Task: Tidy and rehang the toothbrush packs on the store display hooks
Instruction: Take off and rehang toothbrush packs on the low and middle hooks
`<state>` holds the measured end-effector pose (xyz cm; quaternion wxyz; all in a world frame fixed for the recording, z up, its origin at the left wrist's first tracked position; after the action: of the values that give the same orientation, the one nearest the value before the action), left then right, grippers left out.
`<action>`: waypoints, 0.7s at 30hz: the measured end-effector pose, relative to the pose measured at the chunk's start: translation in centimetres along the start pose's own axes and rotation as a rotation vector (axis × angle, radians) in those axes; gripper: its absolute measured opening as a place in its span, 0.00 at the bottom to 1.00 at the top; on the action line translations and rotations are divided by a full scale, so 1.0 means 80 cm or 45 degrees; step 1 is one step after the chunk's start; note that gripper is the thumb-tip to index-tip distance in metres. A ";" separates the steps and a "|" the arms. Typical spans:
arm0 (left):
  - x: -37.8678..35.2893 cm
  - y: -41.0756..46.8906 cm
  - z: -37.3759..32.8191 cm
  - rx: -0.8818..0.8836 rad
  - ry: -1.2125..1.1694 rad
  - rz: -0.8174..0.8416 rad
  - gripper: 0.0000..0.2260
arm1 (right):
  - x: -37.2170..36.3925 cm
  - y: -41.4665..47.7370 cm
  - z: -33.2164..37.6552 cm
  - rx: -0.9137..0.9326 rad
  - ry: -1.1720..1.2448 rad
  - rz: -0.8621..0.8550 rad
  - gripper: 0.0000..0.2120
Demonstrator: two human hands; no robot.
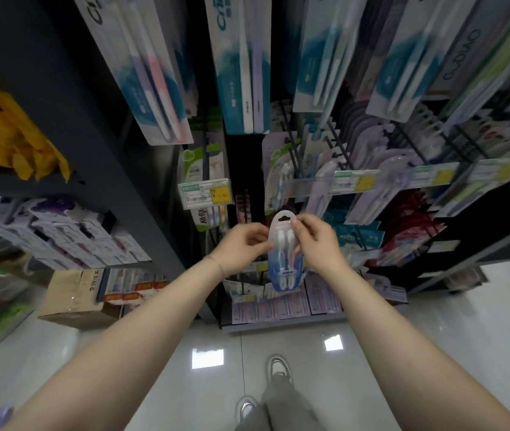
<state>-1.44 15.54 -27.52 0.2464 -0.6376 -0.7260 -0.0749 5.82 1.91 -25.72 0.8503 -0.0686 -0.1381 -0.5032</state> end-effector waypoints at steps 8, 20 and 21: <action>-0.027 0.008 -0.032 -0.066 0.015 -0.109 0.04 | 0.040 -0.009 0.001 0.012 0.049 0.011 0.10; -0.141 0.067 -0.113 -0.156 0.147 -0.140 0.03 | 0.188 -0.017 -0.057 -0.142 0.060 -0.053 0.08; -0.157 0.074 -0.122 -0.157 0.139 -0.125 0.03 | 0.206 -0.018 -0.064 -0.157 0.035 -0.048 0.07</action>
<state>7.65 1.24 -25.95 0.2419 -0.6103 -0.7358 -0.1661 12.93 -13.90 -25.62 0.8367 -0.1111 -0.0964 -0.5276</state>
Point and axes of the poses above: each hand's wrist, its own y-axis towards the middle knuckle, its own x-axis out of the back of the hand, z = x × y, the point moved 8 cm from there along y, towards the middle knuckle, and after that the axes turned 2 degrees about y, right-handed, at the moved point
